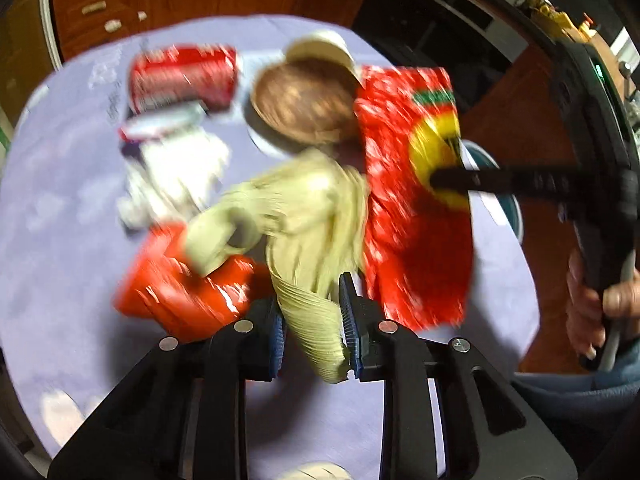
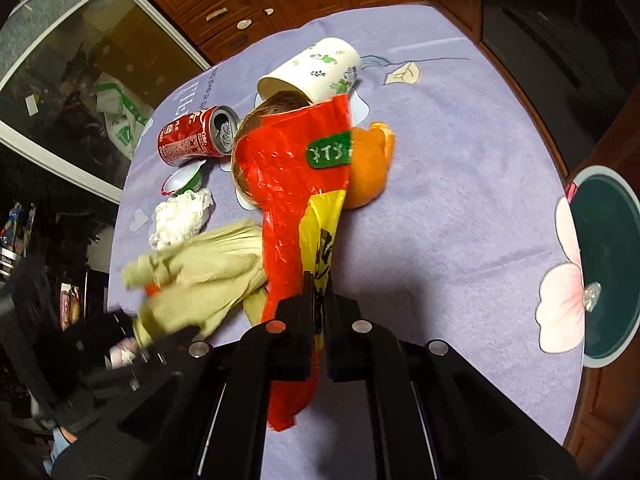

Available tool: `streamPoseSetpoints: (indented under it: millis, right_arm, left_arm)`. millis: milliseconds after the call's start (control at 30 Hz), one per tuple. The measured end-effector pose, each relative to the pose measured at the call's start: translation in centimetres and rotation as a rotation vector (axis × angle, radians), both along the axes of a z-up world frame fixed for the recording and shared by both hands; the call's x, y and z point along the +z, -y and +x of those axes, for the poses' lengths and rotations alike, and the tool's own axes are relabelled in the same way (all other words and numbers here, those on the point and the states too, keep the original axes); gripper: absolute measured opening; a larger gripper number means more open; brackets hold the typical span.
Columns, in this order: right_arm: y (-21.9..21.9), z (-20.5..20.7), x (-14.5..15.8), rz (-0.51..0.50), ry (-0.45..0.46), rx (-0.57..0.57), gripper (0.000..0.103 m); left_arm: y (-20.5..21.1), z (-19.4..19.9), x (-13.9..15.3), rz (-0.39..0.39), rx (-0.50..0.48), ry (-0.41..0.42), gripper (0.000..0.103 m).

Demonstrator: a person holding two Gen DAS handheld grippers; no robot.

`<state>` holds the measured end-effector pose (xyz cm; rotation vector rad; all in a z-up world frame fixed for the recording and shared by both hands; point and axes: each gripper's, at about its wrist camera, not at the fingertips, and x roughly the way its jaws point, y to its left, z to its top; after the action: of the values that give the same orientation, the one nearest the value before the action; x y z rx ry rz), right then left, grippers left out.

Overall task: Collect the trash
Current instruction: 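Grasp the corn husks with the left tool while the right tool holds the red bag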

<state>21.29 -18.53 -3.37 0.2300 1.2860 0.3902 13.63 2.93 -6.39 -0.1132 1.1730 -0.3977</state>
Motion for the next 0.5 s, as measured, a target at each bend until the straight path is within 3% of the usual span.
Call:
streamPoseSetpoints:
  millis: [33, 167, 333, 433, 500]
  right_arm:
    - [0.3, -0.2, 0.0, 0.005, -0.002, -0.002, 0.004]
    - [1.0, -0.7, 0.1, 0.019, 0.006, -0.01, 0.004]
    - [2.6, -1.0, 0.3, 0.039, 0.016, -0.041, 0.004]
    - [3.5, -1.0, 0.0, 0.048, 0.011, -0.059, 0.004]
    - [3.9, -0.9, -0.2, 0.055, 0.004, -0.067, 0.004]
  left_arm:
    - [0.4, -0.4, -0.1, -0.001, -0.002, -0.009, 0.031]
    - [0.3, -1.8, 0.7, 0.025, 0.025, 0.01, 0.059]
    - [-0.9, -2.5, 3.4, 0.104, 0.052, 0.081, 0.076]
    - [-0.9, -2.2, 4.7, 0.162, 0.02, 0.132, 0.094]
    - [0.7, -1.2, 4.8, 0.211, -0.047, 0.149, 0.096]
